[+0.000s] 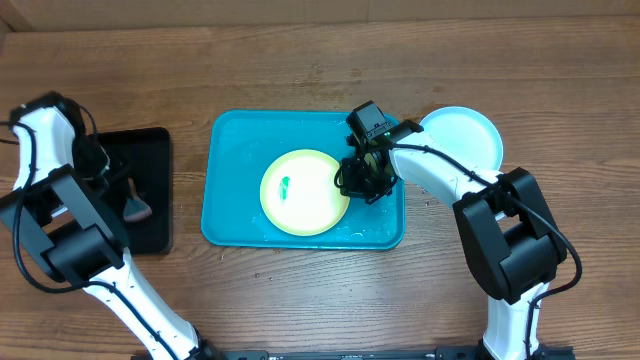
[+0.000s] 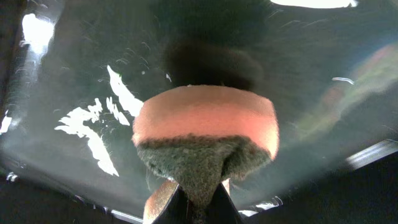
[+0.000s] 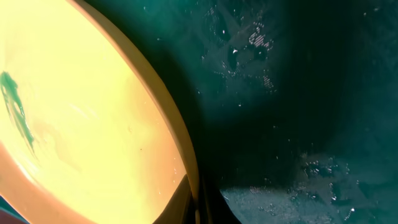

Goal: Clean dirty plates on tray and stack at the side

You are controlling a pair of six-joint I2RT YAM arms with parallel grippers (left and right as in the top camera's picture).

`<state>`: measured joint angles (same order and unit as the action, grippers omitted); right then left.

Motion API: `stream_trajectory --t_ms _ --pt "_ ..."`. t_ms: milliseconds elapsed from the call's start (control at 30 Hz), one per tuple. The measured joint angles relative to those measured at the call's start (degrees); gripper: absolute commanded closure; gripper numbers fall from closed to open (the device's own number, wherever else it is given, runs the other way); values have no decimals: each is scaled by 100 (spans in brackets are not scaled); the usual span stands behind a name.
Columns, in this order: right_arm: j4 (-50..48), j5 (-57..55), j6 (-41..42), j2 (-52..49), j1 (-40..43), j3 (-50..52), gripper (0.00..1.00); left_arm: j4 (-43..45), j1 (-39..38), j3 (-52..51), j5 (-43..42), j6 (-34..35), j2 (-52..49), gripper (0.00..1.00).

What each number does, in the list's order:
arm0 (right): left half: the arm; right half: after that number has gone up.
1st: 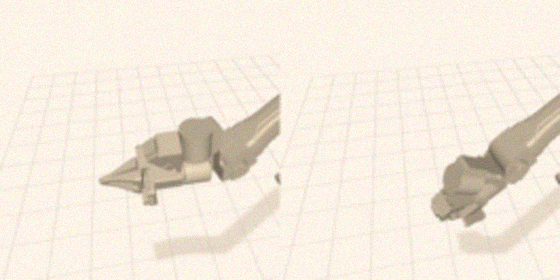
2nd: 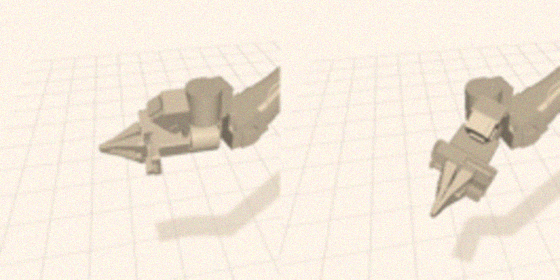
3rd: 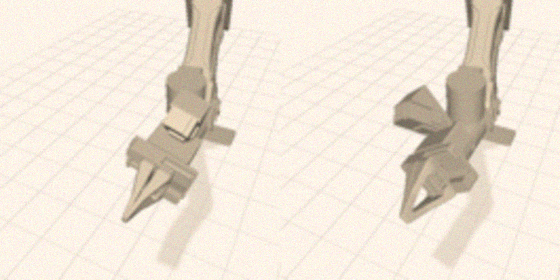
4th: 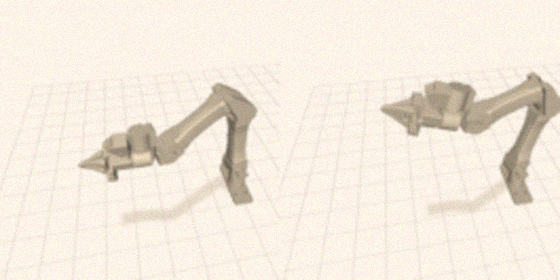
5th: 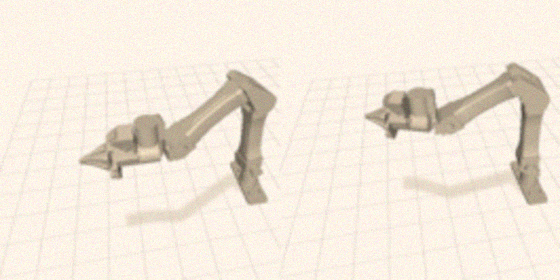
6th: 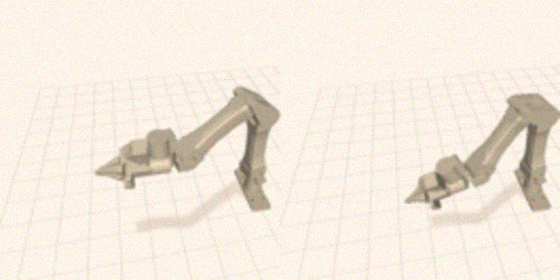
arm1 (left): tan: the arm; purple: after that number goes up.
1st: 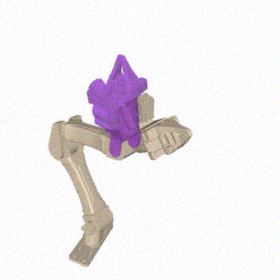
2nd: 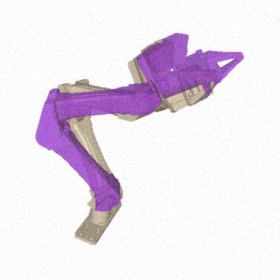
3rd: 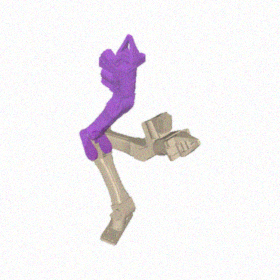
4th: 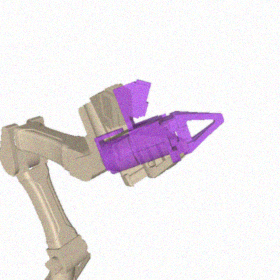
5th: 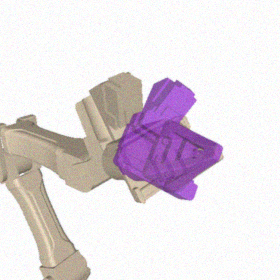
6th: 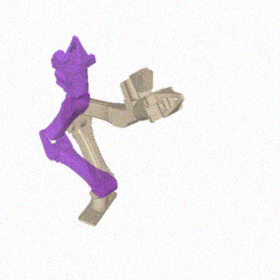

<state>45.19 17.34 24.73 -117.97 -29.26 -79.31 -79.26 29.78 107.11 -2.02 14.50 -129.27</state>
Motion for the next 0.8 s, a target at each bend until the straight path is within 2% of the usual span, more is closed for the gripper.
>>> stream_trajectory --t_ms 167,367,567,800 --pt "37 -4 -46 -44 -11 -74 96 -170 -2 968 -918 -426 234 96" --pt "-398 -101 -59 -70 -181 -79 96 -332 -179 1139 -1884 -769 1073 96" --pt "-667 -369 -59 -72 -494 -83 96 -647 -964 1082 -2144 -949 1239 96" --pt "-813 -546 133 -81 -555 -83 96 -431 -2352 219 -2238 -1154 1239 96"
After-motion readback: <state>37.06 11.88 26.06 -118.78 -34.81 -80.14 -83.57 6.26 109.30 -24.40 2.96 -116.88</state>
